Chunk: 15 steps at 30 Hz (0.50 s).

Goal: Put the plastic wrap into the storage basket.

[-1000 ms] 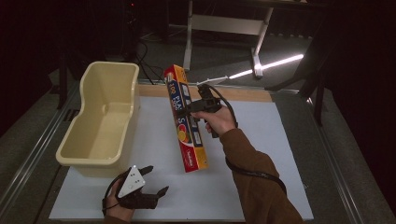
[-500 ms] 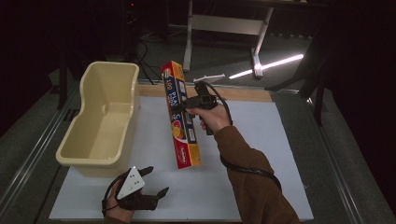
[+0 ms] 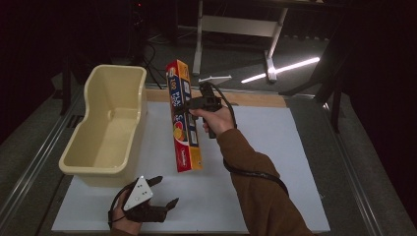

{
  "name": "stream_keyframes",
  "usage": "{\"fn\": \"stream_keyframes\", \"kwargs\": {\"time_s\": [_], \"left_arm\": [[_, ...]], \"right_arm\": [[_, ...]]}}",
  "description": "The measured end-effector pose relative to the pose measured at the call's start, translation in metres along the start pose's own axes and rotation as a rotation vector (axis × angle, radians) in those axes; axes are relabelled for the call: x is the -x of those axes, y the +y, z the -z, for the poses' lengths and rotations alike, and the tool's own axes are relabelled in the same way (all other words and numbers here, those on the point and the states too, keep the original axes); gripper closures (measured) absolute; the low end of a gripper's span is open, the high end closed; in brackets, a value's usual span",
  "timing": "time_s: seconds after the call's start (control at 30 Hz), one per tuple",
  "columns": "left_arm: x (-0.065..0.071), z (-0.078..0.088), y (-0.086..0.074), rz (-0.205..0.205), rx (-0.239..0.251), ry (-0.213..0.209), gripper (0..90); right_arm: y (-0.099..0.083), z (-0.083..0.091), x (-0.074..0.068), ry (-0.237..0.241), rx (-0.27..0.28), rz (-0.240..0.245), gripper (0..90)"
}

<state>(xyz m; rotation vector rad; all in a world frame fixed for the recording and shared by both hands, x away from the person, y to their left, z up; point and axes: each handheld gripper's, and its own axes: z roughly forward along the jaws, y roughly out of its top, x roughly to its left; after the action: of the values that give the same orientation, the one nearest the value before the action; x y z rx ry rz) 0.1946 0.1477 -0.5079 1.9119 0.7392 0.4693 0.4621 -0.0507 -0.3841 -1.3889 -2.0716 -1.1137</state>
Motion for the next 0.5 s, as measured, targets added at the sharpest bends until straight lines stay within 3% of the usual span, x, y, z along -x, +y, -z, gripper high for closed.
{"fn": "stream_keyframes", "kwargs": {"time_s": [0.5], "left_arm": [[0.000,0.001,0.000,0.006,0.004,-0.001,15.4]], "right_arm": [[0.010,-0.023,-0.015,0.057,0.015,-0.033,39.0]]}}
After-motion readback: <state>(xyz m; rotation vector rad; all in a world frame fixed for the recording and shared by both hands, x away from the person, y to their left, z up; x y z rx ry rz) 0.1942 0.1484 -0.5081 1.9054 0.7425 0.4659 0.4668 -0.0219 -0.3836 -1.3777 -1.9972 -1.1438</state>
